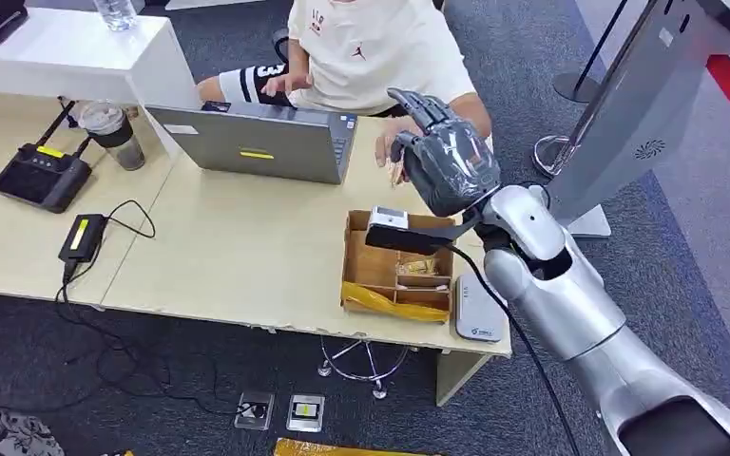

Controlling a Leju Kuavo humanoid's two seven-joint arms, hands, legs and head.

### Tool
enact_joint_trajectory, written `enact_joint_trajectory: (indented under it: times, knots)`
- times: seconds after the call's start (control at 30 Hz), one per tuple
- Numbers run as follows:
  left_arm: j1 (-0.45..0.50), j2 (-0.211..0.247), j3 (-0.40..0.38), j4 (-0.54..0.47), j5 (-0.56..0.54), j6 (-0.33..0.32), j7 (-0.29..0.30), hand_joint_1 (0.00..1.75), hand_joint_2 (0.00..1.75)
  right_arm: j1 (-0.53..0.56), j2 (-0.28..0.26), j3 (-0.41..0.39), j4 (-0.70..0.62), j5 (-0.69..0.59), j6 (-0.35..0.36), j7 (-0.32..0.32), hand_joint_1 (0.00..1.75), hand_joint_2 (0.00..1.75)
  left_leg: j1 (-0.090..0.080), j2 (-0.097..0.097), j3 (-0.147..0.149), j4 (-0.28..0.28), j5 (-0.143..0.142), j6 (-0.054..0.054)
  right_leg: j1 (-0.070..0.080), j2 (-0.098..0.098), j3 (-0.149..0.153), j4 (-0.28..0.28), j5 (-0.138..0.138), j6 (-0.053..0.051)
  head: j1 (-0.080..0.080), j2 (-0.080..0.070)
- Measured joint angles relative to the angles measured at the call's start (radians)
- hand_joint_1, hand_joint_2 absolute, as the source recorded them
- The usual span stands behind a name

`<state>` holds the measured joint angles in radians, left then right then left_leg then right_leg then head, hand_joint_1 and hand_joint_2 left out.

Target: Pass the card to the sensor for recognition and then transmit it.

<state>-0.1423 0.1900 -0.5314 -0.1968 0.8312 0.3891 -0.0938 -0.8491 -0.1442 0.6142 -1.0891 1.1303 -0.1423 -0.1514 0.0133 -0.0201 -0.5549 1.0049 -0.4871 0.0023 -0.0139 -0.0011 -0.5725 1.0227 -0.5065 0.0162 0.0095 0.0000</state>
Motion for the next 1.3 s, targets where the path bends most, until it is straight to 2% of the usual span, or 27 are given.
enact_joint_trajectory:
  times: [0.2, 0.23, 0.27, 0.63, 0.93, 1.1, 1.3]
  knots:
    - [0.001, 0.005, -0.002, 0.0, -0.002, -0.002, 0.0, 0.0, 1.75, 0.012, -0.007, -0.002, 0.014, -0.037, -0.012, 0.014, 1.61, 1.75, 0.0, 0.001, 0.0, 0.0, 0.0, 0.0, 0.0, 0.001, 0.0, 0.0, 0.0, 0.0, 0.0, 0.0]
    - [0.001, 0.005, -0.002, 0.0, -0.003, -0.002, 0.0, 0.0, 1.75, 0.017, -0.01, -0.003, 0.016, -0.045, -0.017, 0.018, 1.66, 1.75, 0.0, 0.001, 0.0, 0.0, 0.0, 0.0, 0.0, 0.001, 0.0, 0.0, 0.0, 0.0, 0.0, 0.0]
    - [0.001, 0.005, -0.002, 0.0, -0.003, -0.002, 0.0, 0.0, 1.75, 0.022, -0.015, -0.004, 0.018, -0.054, -0.023, 0.023, 1.62, 1.75, 0.0, 0.001, 0.0, 0.0, 0.0, 0.0, 0.0, 0.001, 0.0, 0.0, 0.0, 0.0, 0.0, 0.0]
    - [0.003, 0.007, -0.011, 0.0, -0.003, 0.006, 0.008, 0.0, 1.75, 0.134, -0.105, -0.086, 0.061, -0.207, -0.111, 0.074, 1.75, 1.75, 0.0, 0.001, 0.0, 0.0, 0.0, 0.0, 0.0, 0.001, 0.0, -0.001, 0.0, 0.0, 0.0, 0.0]
    - [0.003, 0.006, -0.011, 0.0, 0.014, 0.048, 0.028, 0.0, 1.75, 0.21, -0.142, -0.181, 0.145, -0.342, -0.142, 0.06, 1.75, 1.75, 0.0, 0.001, 0.0, 0.0, -0.001, 0.0, 0.0, 0.001, 0.0, -0.001, 0.0, 0.0, 0.0, 0.0]
    - [0.003, 0.006, -0.011, 0.0, 0.018, 0.067, 0.032, 0.0, 1.75, 0.237, -0.145, -0.208, 0.18, -0.411, -0.154, 0.055, 1.75, 1.75, 0.0, 0.002, 0.0, 0.0, -0.001, 0.0, 0.0, 0.002, 0.0, -0.001, 0.0, 0.0, 0.0, 0.0]
    - [0.003, 0.005, -0.011, 0.0, 0.027, 0.085, 0.04, 0.0, 1.75, 0.291, -0.137, -0.222, 0.233, -0.496, -0.201, 0.034, 1.75, 1.75, 0.0, 0.002, 0.0, 0.0, -0.001, 0.0, 0.0, 0.002, 0.0, -0.001, 0.0, 0.0, 0.0, 0.0]
